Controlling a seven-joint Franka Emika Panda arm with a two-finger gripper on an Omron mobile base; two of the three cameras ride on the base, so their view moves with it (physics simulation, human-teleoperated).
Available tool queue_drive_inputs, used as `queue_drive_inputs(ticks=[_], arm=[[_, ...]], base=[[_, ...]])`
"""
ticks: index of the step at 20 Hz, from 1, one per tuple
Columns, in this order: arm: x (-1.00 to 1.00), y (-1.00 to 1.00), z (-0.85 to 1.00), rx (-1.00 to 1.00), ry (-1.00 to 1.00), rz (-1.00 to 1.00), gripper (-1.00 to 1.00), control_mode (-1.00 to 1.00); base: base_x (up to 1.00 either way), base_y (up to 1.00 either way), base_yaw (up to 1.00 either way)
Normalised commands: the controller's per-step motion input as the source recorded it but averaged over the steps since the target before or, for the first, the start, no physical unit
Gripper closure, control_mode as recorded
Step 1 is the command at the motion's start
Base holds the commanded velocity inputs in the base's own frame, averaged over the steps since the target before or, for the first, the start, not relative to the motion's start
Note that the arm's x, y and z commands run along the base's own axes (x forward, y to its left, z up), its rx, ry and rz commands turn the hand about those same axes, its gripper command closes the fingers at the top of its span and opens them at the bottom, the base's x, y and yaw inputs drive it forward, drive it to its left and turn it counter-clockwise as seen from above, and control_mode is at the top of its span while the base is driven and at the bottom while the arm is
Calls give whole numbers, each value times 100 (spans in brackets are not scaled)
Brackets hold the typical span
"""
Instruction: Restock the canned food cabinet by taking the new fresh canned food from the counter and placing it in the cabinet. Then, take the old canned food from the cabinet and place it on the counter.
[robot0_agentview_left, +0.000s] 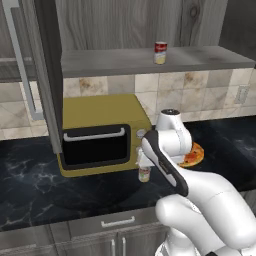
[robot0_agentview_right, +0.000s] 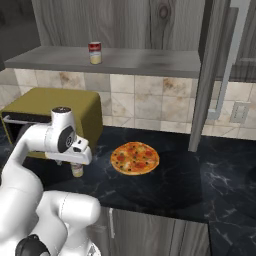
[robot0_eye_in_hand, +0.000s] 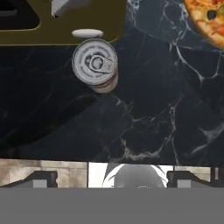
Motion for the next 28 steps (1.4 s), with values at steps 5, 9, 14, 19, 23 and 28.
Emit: queue_drive_inputs(ticks=[5,9,14,19,23,28], arm=[[16,10,-46,0,7,0,-100,-100],[35,20,-43,-1,1,0,-100,-100],[41,11,-27,-3,0,0,-100,-100],[37,9,-13,-5,0,0,-100,-100],[28,0,-6,-4,-2,0,-100,-100],[19,0,-2,-5,-6,0,-100,-100]], base=[[0,0,0],[0,0,0],[0,0,0],[0,0,0],[0,0,0],[0,0,0]])
